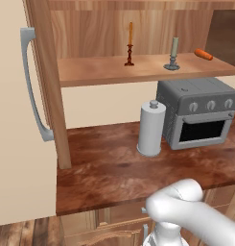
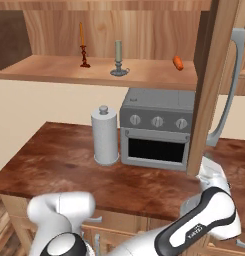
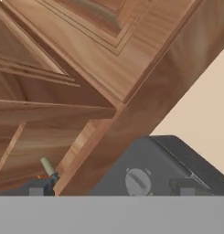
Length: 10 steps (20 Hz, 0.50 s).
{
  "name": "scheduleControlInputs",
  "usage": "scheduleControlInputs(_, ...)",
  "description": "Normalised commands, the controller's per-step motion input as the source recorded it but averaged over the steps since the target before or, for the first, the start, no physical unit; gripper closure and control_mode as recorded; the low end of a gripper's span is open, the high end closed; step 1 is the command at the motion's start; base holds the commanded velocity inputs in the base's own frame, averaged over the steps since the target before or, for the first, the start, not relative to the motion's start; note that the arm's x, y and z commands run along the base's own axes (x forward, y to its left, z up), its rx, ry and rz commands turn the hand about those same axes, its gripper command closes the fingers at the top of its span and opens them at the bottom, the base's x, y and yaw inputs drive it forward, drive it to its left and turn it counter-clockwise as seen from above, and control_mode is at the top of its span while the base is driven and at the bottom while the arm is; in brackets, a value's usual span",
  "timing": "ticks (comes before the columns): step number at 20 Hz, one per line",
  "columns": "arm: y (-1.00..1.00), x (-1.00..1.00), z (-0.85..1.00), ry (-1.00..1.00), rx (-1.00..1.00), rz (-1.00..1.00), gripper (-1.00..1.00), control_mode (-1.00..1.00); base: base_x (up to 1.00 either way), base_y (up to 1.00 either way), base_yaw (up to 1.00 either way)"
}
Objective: Pick the candle and candle from the dining table and place them in the open cabinet. Close the cabinet after placing the objects.
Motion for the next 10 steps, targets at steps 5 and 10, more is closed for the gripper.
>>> scheduleControlInputs(5, -0.49, 0.0, 0.0, 0.01, 0.12, 0.0, -1.0, -1.0, 0.0, 0.0, 0.0)
scheduleControlInputs(10, -0.39, 0.0, 0.01, 0.03, 0.09, 0.0, -1.0, -1.0, 0.0, 0.0, 0.0)
